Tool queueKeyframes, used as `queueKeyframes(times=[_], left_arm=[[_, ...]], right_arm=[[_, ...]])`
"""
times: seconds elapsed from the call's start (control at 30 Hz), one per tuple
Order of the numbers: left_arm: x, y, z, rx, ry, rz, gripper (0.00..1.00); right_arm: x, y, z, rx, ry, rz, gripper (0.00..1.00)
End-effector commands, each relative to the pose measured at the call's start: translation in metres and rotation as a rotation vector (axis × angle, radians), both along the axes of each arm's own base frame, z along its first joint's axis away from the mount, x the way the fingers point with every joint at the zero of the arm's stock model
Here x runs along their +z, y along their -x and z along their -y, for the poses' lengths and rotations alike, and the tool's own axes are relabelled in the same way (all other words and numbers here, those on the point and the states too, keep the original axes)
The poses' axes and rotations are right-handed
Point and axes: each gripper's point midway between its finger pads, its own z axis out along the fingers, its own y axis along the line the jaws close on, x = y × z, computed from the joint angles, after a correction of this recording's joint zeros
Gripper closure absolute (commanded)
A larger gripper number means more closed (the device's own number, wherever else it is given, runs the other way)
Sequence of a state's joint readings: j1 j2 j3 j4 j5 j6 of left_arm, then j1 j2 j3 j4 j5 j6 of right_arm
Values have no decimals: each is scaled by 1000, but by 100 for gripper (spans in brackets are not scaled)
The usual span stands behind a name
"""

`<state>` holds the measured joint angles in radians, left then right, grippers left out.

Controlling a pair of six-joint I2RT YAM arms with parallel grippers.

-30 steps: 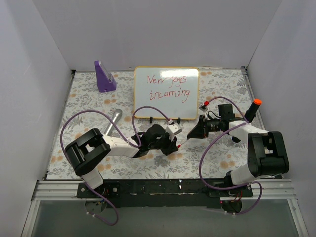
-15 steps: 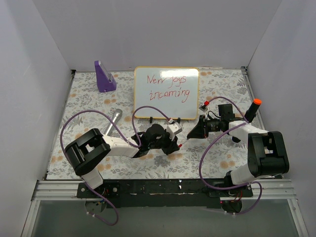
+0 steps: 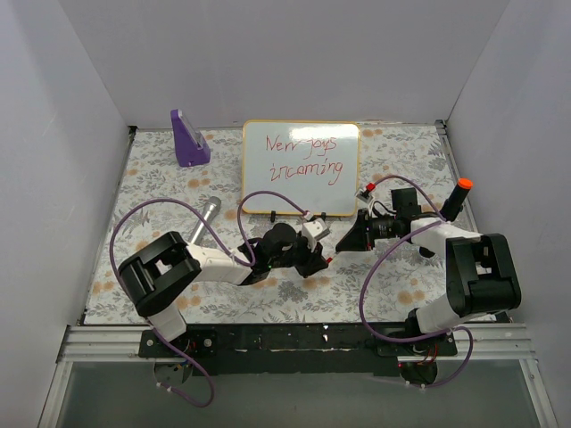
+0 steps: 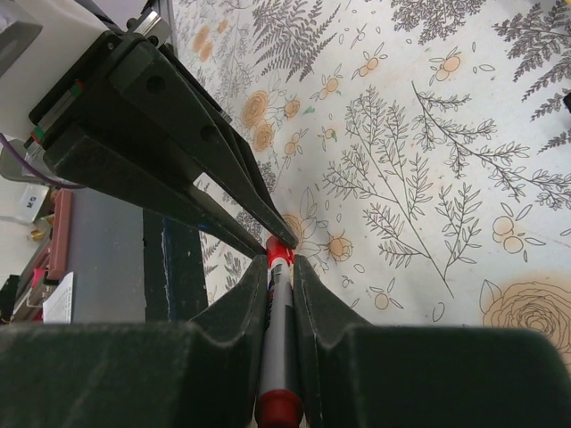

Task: Write a sentence on the whiteboard
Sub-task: Insert the whiteboard marker without the cap into the pen cap.

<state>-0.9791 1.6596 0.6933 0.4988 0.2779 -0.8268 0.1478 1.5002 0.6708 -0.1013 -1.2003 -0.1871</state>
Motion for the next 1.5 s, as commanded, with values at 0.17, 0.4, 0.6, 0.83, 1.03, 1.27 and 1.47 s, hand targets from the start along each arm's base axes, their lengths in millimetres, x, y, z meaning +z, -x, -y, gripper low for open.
queueKeyframes(times=[0.17,0.4,0.6,0.83,1.03,1.27,1.47], left_arm=[[23,-19,22,29,94,68,91],[31,-27,25,83,138,61,84],[31,-24,19,118,174,29,72],[36,-17,11,118,209,34,62],[68,-16,-11,169,264,105,53],[87,-27,-50,362,376,88,2],[34,-4,-29,167,127,50,6]], right_arm=[[-5,8,-7,44,-18,-19,99],[-6,4,-5,34,14,8,99],[-9,1,-3,19,48,34,99],[-13,-4,-1,3,81,50,99],[-15,-5,0,-5,97,57,99],[-18,-7,2,-10,111,62,99],[-18,-7,2,-13,116,67,99]])
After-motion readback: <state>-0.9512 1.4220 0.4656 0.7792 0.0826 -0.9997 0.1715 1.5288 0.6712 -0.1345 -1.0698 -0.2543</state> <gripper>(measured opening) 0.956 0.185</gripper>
